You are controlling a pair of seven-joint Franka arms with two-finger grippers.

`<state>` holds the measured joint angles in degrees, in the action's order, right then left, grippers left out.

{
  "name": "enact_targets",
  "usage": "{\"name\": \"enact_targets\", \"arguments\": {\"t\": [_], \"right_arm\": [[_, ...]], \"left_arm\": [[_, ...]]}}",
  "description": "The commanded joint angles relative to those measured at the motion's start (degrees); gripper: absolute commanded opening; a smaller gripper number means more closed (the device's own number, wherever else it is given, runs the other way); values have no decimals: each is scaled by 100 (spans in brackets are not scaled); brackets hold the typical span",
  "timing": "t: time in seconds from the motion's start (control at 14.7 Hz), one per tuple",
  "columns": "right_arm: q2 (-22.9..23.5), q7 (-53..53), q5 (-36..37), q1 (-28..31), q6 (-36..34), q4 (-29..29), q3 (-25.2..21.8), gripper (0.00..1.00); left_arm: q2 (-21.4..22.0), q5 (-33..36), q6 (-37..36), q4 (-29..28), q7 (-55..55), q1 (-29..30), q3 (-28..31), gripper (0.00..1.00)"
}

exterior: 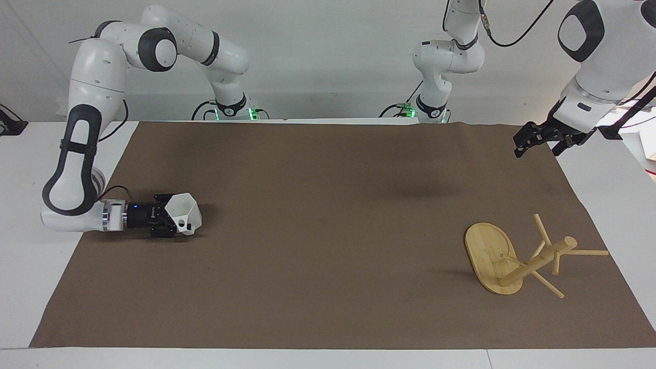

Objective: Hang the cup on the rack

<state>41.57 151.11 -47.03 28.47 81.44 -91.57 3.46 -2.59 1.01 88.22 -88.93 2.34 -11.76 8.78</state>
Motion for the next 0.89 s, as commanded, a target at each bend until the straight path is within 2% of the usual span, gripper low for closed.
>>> {"name": "enact_targets", "arguments": {"t": [0.0, 0.07, 0.14, 0.2, 0.41, 0.68, 0.75, 0.82], "right_arm": [[-211, 7, -43, 10, 126, -247, 32, 75], [-211, -11, -70, -60, 126, -247, 32, 51], [-219, -81, -122, -104, 135, -229, 32, 39], [-298, -256, -140, -209, 205, -238, 49, 33], [-938, -1089, -472, -814, 398, -256, 49, 33], [-1256, -2032, -1596, -1746, 1188, -492, 49, 33], [-1265, -2172, -1999, -2044, 1451, -536, 49, 33], [-1257, -2269, -2256, -2326, 1758, -537, 49, 33]], "left_arm": [[101, 75, 19, -98, -66, -64, -34, 100], [101, 75, 54, -98, -93, -72, -43, 100], [101, 75, 55, -98, -93, -64, -43, 100], [110, 75, 46, -116, -93, -72, -43, 100], [110, 66, 55, -116, -84, -239, -61, 100], [127, 58, 63, -159, -232, -318, -78, 100], [128, 31, 185, -195, -669, -527, -70, 100], [180, 14, 691, -447, -1595, -756, -78, 100]]}}
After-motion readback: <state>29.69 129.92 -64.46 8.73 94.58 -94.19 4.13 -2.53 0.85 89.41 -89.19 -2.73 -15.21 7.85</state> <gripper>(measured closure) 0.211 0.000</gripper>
